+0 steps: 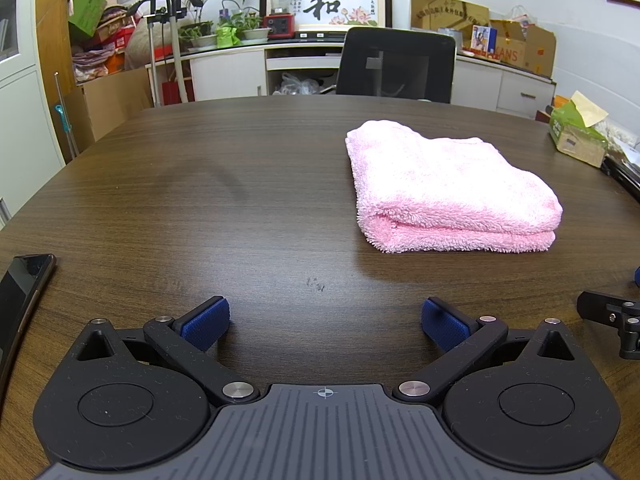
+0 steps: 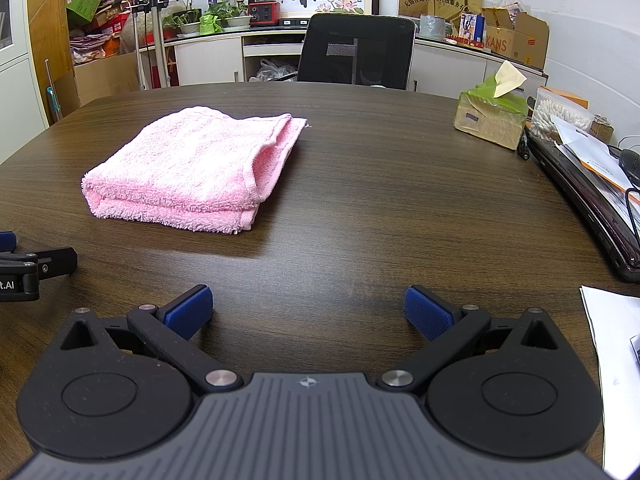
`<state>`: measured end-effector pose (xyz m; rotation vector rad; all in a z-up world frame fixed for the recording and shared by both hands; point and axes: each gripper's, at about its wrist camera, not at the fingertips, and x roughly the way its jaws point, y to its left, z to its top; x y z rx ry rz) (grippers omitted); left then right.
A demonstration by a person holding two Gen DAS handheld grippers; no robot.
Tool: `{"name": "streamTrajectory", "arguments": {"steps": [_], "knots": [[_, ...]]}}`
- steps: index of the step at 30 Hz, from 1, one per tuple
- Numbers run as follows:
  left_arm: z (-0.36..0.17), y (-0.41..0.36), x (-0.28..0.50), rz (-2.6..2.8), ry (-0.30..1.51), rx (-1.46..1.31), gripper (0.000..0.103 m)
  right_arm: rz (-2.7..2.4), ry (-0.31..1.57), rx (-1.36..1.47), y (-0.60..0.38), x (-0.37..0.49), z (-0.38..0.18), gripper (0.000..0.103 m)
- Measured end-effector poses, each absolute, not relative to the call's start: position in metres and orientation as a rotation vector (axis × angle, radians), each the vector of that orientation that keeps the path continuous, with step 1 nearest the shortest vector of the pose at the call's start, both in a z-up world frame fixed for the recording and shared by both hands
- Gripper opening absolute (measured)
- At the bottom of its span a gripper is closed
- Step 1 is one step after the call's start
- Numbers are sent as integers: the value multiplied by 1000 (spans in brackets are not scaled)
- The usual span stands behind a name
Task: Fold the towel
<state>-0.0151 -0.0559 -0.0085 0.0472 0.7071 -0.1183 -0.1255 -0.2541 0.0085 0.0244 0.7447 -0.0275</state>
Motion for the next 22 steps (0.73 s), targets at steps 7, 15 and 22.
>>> {"name": "streamTrajectory", "arguments": {"steps": [7, 15, 22], "knots": [[-9, -57, -14, -120, 707, 49, 103, -27, 745, 25, -254, -125, 9, 103], [-9, -57, -13, -123, 707, 52, 103, -27, 745, 25, -254, -125, 9, 103], [-9, -58, -13, -122, 707, 54, 103, -28, 745, 25, -254, -125, 9, 103]]}}
